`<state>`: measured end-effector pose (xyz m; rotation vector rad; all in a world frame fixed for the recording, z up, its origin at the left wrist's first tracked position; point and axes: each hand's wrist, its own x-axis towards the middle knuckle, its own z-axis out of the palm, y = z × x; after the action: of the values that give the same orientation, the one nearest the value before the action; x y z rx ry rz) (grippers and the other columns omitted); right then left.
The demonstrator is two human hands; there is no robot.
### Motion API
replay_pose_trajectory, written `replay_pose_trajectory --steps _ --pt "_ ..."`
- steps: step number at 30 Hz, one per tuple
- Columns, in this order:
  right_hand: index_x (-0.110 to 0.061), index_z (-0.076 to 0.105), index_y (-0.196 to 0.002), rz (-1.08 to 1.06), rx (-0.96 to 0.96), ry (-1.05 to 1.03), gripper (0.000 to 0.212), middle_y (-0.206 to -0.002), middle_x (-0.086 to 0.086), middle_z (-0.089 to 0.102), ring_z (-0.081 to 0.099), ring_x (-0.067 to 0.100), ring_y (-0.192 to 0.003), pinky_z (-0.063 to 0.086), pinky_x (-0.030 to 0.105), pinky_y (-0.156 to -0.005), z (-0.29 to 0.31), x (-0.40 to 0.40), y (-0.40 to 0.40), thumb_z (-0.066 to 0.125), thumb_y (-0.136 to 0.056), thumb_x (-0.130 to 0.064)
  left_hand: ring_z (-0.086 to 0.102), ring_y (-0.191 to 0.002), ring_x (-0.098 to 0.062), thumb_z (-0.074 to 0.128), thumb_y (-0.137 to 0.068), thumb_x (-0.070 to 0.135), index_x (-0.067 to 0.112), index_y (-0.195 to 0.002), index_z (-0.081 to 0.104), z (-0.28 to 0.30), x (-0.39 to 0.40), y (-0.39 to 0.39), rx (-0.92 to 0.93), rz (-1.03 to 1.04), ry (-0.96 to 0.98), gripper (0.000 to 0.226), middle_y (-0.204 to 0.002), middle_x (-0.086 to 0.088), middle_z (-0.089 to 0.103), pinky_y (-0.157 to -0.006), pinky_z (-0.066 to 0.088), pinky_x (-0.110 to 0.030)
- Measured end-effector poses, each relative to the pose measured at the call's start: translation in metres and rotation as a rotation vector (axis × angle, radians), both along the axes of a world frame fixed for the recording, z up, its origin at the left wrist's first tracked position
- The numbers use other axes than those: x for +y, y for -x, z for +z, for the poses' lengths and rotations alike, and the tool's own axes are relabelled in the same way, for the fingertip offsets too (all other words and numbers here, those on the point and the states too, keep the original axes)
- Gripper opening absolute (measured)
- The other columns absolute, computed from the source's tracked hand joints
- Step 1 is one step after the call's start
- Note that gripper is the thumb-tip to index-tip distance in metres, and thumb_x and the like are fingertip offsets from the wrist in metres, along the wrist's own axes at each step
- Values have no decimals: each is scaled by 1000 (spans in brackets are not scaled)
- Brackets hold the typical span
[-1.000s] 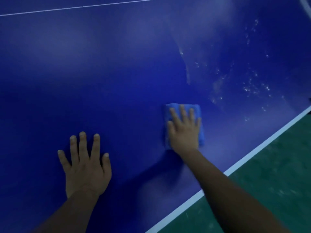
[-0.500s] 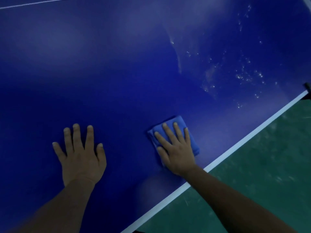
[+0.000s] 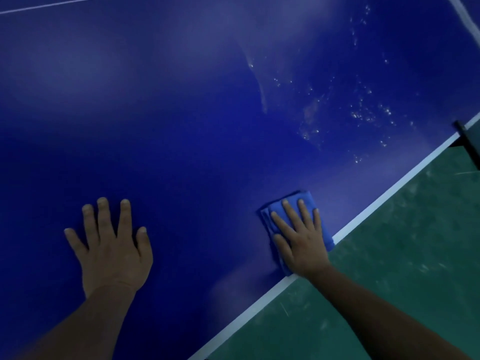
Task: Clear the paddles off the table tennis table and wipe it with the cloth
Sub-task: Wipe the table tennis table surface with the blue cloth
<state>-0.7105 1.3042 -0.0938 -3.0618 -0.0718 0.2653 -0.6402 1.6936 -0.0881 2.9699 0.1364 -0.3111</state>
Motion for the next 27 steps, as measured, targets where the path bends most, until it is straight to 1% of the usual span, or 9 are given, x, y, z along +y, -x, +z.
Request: replay_pose_trajectory --steps 1,3,6,8,10,14,20,23,27 --pt "-42 22 -157 -49 7 10 54 -167 -2 16 10 34 -154 9 61 -121 2 -17 -7 24 -104 -53 -6 -154 -31 13 -100 50 19 -159 17 0 0 0 -2 -3 1 67 -167 -14 8 -120 -3 -63" --pt "-36 26 -156 -345 21 58 60 -166 0 19 13 35 -153 11 63 -119 5 -51 -31 23 -100 -55 -5 -154 -31 14 -101 49 18 -159 17 0 0 -1 -5 -6 -3 66 -166 -15 8 -120 -2 -63" --pt "-42 16 -157 -881 50 13 64 -169 -4 8 3 31 -154 3 63 -120 9 -92 -75 16 -96 -60 -6 -154 -31 14 -100 49 18 -159 18 2 -1 0 -5 -8 4 66 -167 -14 8 -120 -4 -62" --pt "-46 12 -157 -1042 44 -34 61 -169 -6 4 0 31 -155 1 64 -119 9 -86 -101 17 -97 -60 -7 -154 -30 15 -100 49 18 -159 18 3 -1 0 -1 -8 11 66 -167 -14 8 -120 -6 -61" --pt "-46 12 -157 -922 29 3 58 -169 -6 6 3 33 -154 2 65 -118 4 -56 -119 21 -101 -57 -9 -154 -29 15 -100 49 18 -159 18 4 -2 -1 11 -7 19 66 -167 -14 8 -120 -7 -60" --pt "-38 31 -155 -371 -5 9 58 -165 -2 24 16 36 -152 7 64 -118 5 27 -124 26 -100 -54 -9 -154 -29 15 -99 50 19 -159 19 6 -2 -2 28 -10 10 68 -167 -13 8 -120 -6 -60" --pt "-37 28 -156 -52 12 -6 55 -166 -1 22 9 33 -154 10 64 -120 15 26 -150 24 -103 -51 0 -154 -32 20 -95 51 18 -157 24 9 -1 -6 78 9 19 71 -166 -14 15 -119 -7 -58" --pt "-39 22 -156 60 24 -17 54 -167 -2 18 4 30 -155 7 62 -121 13 23 -183 21 -104 -52 11 -153 -33 27 -93 48 11 -151 40 10 -2 -13 45 20 18 70 -162 -17 25 -121 -7 -53" --pt "-41 15 -158 272 24 5 54 -168 -5 10 -3 27 -155 3 60 -121 9 12 -239 19 -105 -53 17 -152 -30 29 -94 45 5 -148 43 20 -38 -55 -41 70 53 69 -161 -16 27 -123 -3 -50"
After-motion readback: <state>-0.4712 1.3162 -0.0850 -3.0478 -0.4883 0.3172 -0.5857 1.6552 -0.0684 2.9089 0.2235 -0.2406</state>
